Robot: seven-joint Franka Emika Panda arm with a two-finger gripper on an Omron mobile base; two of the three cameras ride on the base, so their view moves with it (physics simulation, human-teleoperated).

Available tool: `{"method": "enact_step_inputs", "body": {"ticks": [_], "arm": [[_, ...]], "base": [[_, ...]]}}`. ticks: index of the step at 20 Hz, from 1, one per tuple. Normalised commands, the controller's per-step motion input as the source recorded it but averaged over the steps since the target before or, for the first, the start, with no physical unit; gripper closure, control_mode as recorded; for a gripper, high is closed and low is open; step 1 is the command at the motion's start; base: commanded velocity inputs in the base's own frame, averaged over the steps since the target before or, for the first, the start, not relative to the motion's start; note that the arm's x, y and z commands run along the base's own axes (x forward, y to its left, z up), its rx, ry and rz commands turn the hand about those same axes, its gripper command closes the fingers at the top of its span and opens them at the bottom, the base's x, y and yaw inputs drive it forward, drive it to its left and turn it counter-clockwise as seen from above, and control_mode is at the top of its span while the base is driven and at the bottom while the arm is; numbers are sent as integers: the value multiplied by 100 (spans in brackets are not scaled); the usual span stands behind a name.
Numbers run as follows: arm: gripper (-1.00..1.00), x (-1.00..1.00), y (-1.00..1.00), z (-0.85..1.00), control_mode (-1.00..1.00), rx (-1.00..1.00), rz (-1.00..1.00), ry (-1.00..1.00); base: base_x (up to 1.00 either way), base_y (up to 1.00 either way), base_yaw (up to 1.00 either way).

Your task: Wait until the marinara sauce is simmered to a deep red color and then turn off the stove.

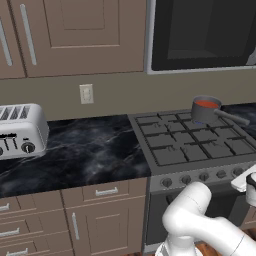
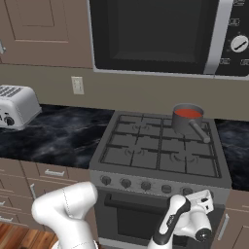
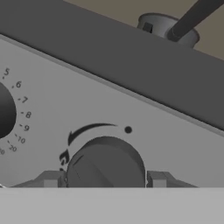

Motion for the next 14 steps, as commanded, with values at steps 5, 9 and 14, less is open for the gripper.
{"method": "enact_step_inputs", "body": {"ticks": [5, 9, 14], "arm": [[100, 0, 0, 0, -100, 0, 0, 0], [100, 0, 0, 0, -100, 0, 0, 0], [100, 0, 0, 0, -100, 0, 0, 0]], "base": [[0, 0, 0], [0, 0, 0], [0, 0, 0]]}}
